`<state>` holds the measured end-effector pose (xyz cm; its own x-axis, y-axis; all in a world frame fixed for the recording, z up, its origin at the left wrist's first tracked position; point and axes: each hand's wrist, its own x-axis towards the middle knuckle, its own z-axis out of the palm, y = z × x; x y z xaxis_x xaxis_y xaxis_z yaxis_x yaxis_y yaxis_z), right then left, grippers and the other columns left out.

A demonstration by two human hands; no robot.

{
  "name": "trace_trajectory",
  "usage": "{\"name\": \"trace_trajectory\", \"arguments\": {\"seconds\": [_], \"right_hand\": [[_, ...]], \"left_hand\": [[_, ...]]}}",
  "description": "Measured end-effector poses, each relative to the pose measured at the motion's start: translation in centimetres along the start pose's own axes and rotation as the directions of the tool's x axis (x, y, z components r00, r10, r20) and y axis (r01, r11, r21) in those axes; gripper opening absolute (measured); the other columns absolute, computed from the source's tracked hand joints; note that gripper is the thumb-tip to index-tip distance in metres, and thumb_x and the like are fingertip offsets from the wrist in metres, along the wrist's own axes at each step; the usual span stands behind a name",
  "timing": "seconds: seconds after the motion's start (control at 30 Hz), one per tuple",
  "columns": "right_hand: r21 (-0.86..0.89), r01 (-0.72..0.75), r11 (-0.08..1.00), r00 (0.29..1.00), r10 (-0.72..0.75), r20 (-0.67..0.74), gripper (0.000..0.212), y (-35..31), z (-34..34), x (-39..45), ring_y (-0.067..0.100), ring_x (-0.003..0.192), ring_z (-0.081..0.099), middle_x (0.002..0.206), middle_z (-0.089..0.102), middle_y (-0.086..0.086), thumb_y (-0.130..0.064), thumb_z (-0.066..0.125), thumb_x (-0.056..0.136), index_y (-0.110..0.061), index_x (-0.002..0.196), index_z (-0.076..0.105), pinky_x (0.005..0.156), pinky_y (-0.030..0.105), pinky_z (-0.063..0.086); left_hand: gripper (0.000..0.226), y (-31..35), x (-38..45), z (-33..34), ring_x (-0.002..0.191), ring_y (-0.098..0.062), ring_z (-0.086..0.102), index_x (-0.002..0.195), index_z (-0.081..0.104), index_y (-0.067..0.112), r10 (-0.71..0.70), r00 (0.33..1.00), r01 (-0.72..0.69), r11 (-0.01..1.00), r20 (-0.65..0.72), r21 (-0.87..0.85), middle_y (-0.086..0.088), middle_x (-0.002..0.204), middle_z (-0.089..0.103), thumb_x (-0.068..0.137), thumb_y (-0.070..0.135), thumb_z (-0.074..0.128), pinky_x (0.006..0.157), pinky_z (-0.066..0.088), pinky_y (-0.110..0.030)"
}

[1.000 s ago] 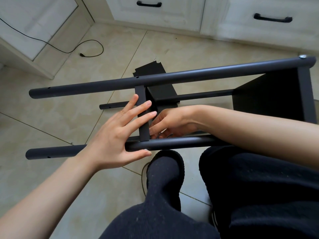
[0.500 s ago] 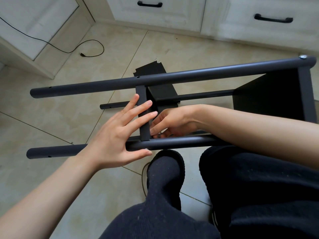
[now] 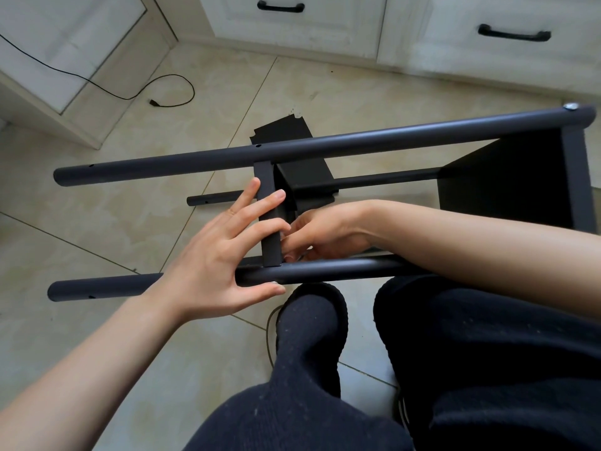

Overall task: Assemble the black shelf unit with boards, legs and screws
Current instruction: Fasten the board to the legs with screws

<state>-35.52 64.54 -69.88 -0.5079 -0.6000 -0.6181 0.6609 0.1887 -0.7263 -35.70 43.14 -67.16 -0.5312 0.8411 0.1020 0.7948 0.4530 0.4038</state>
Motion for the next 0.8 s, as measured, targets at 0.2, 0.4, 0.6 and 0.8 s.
{"name": "trace_trajectory", "arguments": {"seconds": [0.2, 0.4, 0.6, 0.8], "right_hand": [[0.034, -0.024, 0.999, 1.000, 0.024, 0.003, 0.022, -0.25, -0.72, -0.71, 0.006, 0.053, 0.058, 0.063, 0.063, -0.002, -0.011, 0.059, 0.096, -0.009, 0.075, 0.064, 0.053, 0.016, 0.049], [-0.040, -0.025, 0.999, 0.999, 0.023, -0.035, 0.023, -0.11, -0.21, -0.17, 0.007, 0.056, 0.056, 0.066, 0.058, -0.001, -0.016, 0.060, 0.096, -0.011, 0.073, 0.063, 0.056, 0.018, 0.049], [0.013, -0.002, 1.000, 1.000, 0.002, -0.021, 0.023, -0.13, -0.41, -0.29, 0.008, 0.056, 0.057, 0.067, 0.063, 0.000, -0.010, 0.059, 0.094, -0.012, 0.073, 0.066, 0.056, 0.018, 0.049], [-0.078, -0.010, 0.997, 0.999, 0.006, -0.054, 0.026, -0.16, -0.36, -0.17, 0.010, 0.058, 0.053, 0.062, 0.059, -0.002, -0.016, 0.062, 0.094, -0.013, 0.069, 0.063, 0.061, 0.022, 0.044]], "left_hand": [[0.067, 0.00, 0.01, 0.03, 0.157, -0.025, 0.008, 0.133, 0.056, 0.017, 0.000, 1.000, 0.000, 1.000, -0.002, 0.000, 0.004, 0.166, 0.026, 0.084, 0.060, 0.068, 0.116, 0.031, -0.041], [0.065, -0.03, 0.07, 0.02, 0.157, -0.025, 0.007, 0.132, 0.057, 0.017, -0.001, 1.000, 0.002, 1.000, 0.009, -0.022, 0.004, 0.166, 0.025, 0.083, 0.059, 0.069, 0.116, 0.032, -0.041], [0.064, 0.10, 0.18, -0.09, 0.157, -0.025, 0.006, 0.130, 0.059, 0.016, -0.016, 1.000, 0.017, 0.998, 0.013, -0.053, 0.003, 0.165, 0.026, 0.082, 0.057, 0.070, 0.117, 0.030, -0.040], [0.063, 0.09, 0.31, -0.22, 0.157, -0.024, 0.006, 0.129, 0.059, 0.015, -0.030, 0.999, 0.032, 0.997, 0.022, -0.073, 0.002, 0.165, 0.027, 0.082, 0.056, 0.070, 0.121, 0.023, -0.027]]}}
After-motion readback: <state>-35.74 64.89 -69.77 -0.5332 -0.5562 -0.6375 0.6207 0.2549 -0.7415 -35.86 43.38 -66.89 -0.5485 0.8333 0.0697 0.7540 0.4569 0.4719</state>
